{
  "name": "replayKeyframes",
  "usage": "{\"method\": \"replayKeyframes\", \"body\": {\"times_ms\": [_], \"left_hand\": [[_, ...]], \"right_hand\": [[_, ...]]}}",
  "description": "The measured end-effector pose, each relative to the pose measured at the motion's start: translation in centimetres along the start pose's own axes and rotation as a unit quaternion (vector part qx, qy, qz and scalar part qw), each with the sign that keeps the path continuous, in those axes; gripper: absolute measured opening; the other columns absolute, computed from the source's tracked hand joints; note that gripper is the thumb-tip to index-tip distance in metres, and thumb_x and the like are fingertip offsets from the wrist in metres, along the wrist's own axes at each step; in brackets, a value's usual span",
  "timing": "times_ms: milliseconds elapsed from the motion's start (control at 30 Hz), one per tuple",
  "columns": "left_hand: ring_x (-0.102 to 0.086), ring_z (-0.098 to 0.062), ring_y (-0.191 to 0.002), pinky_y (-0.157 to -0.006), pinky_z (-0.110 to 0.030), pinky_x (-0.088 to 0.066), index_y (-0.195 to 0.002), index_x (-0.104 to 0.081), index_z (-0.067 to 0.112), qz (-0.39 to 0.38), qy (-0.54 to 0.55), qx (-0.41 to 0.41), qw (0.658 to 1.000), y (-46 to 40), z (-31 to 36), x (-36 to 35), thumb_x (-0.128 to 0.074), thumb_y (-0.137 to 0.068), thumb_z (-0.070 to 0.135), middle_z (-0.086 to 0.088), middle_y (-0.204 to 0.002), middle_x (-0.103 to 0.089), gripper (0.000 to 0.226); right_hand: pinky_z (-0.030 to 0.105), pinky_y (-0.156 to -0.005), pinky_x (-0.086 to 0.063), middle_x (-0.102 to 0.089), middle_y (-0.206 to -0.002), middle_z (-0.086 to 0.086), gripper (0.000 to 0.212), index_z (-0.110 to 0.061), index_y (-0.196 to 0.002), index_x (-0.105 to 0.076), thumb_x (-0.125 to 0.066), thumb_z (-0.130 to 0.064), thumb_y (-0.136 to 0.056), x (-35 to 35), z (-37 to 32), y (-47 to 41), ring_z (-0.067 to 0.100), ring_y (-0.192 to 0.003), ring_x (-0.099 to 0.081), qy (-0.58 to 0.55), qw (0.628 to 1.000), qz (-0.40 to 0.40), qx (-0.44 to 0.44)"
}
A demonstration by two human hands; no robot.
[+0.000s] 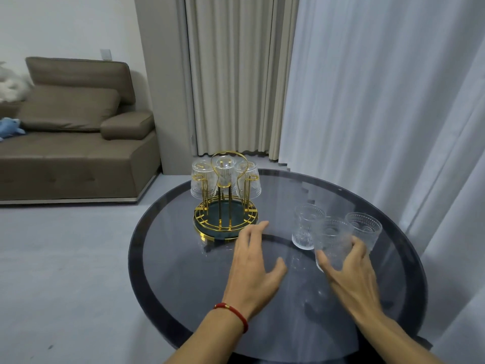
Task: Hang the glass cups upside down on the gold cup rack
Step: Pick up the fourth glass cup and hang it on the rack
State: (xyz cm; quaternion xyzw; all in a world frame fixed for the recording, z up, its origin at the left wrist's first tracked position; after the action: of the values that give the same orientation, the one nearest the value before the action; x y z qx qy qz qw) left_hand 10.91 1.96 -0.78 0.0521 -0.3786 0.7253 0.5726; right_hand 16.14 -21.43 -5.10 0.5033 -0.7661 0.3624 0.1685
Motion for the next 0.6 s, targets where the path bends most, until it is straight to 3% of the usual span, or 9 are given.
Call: {"method": "replayKeyframes", "body": {"times_ms": [67, 133, 200, 267, 300, 367, 433, 533, 600], "left_hand": [[-0.052, -0.006, -0.119, -0.096, -0.029, -0.051, -0.147, -0.035, 0.036, -0.039, 0.134, 0.097, 0.986, -0.2, -1.2, -0.2, -0.068, -0.079, 0.051, 0.010, -0.138, -0.043, 0.077], [-0.058, -0.008, -0.114, -0.093, -0.037, -0.056, -0.145, -0.036, 0.043, -0.061, 0.240, 0.153, 0.957, -0.2, -1.6, -0.8, -0.072, -0.074, 0.063, 0.009, -0.135, -0.048, 0.082], [-0.058, -0.008, -0.115, -0.093, -0.037, -0.056, -0.140, -0.041, 0.047, -0.046, 0.260, 0.155, 0.952, -0.3, -1.6, -0.7, -0.075, -0.071, 0.066, 0.009, -0.130, -0.054, 0.079], [-0.060, -0.005, -0.109, -0.085, -0.030, -0.058, -0.129, -0.052, 0.047, 0.016, 0.239, 0.147, 0.960, -0.6, -1.8, 0.5, -0.075, -0.070, 0.063, 0.008, -0.119, -0.062, 0.065], [-0.063, -0.005, -0.104, -0.082, -0.030, -0.059, -0.121, -0.057, 0.045, 0.055, 0.243, 0.151, 0.957, -0.7, -2.2, 1.3, -0.076, -0.070, 0.060, 0.006, -0.114, -0.066, 0.057], [-0.068, -0.013, -0.100, -0.086, -0.046, -0.060, -0.112, -0.063, 0.040, 0.097, 0.285, 0.176, 0.937, -0.8, -3.2, 2.4, -0.076, -0.069, 0.060, 0.000, -0.108, -0.071, 0.050], [-0.070, -0.023, -0.102, -0.088, -0.056, -0.058, -0.112, -0.063, 0.036, 0.097, 0.327, 0.201, 0.918, -1.0, -3.9, 2.8, -0.075, -0.067, 0.063, -0.007, -0.109, -0.072, 0.054], [-0.072, -0.027, -0.101, -0.084, -0.055, -0.060, -0.115, -0.064, 0.029, 0.081, 0.382, 0.231, 0.891, -1.1, -5.0, 2.9, -0.076, -0.074, 0.060, -0.010, -0.110, -0.073, 0.053], [-0.074, -0.022, -0.098, -0.079, -0.047, -0.063, -0.112, -0.067, 0.028, 0.081, 0.425, 0.232, 0.871, -1.4, -5.8, 3.0, -0.064, -0.091, 0.058, -0.005, -0.106, -0.076, 0.038]], "right_hand": [[0.039, -0.083, -0.047, -0.046, -0.124, 0.000, 0.074, -0.015, -0.136, -0.042, -0.081, -0.044, -0.081, -0.1, -2.6, 0.6, 0.023, -0.102, -0.054, -0.035, 0.994, -0.035, 0.094], [0.033, -0.084, -0.050, -0.043, -0.123, -0.005, 0.076, -0.019, -0.138, -0.043, -0.082, -0.045, -0.078, -0.6, -5.6, 1.7, 0.009, -0.101, -0.050, -0.038, 0.979, -0.080, 0.185], [0.024, -0.082, -0.051, -0.044, -0.124, -0.007, 0.078, -0.022, -0.140, -0.047, -0.078, -0.052, -0.074, -1.1, -8.3, 2.9, 0.006, -0.099, -0.054, -0.030, 0.962, -0.111, 0.250], [0.017, -0.084, -0.052, -0.043, -0.125, -0.008, 0.079, -0.027, -0.141, -0.049, -0.077, -0.055, -0.072, -1.6, -10.2, 3.6, 0.006, -0.102, -0.057, -0.039, 0.952, -0.135, 0.273], [0.014, -0.089, -0.050, -0.042, -0.127, -0.009, 0.078, -0.031, -0.142, -0.049, -0.077, -0.056, -0.072, -1.8, -10.7, 3.7, 0.004, -0.109, -0.057, -0.058, 0.951, -0.141, 0.268], [0.010, -0.098, -0.043, -0.039, -0.137, -0.018, 0.078, -0.041, -0.146, -0.044, -0.069, -0.063, -0.076, -2.2, -10.9, 3.4, -0.008, -0.127, -0.046, -0.144, 0.954, -0.179, 0.194], [0.023, -0.102, -0.050, -0.041, -0.144, -0.026, 0.069, -0.054, -0.150, -0.035, -0.057, -0.069, -0.086, -3.5, -10.9, 3.4, -0.007, -0.133, -0.046, -0.254, 0.929, -0.260, 0.066], [0.035, -0.088, -0.063, -0.061, -0.136, -0.006, 0.038, -0.050, -0.141, -0.048, -0.051, -0.048, -0.103, -4.4, -12.1, 3.1, 0.011, -0.115, -0.068, -0.323, 0.901, -0.289, -0.016], [0.040, -0.087, -0.064, -0.067, -0.126, 0.007, 0.034, -0.044, -0.136, -0.053, -0.055, -0.038, -0.103, -4.2, -13.4, 2.3, 0.016, -0.104, -0.074, -0.327, 0.908, -0.263, -0.010]]}}
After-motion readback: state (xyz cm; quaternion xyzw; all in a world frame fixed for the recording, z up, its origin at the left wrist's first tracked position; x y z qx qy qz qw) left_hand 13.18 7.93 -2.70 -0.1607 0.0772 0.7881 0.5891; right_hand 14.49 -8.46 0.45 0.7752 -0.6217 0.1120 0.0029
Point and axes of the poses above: each hand's wrist, its own y-axis away from the middle knuckle, its own x-axis out of the back of the hand, z = x × y, the point moved 8 cm from there along -y, towards the middle knuckle
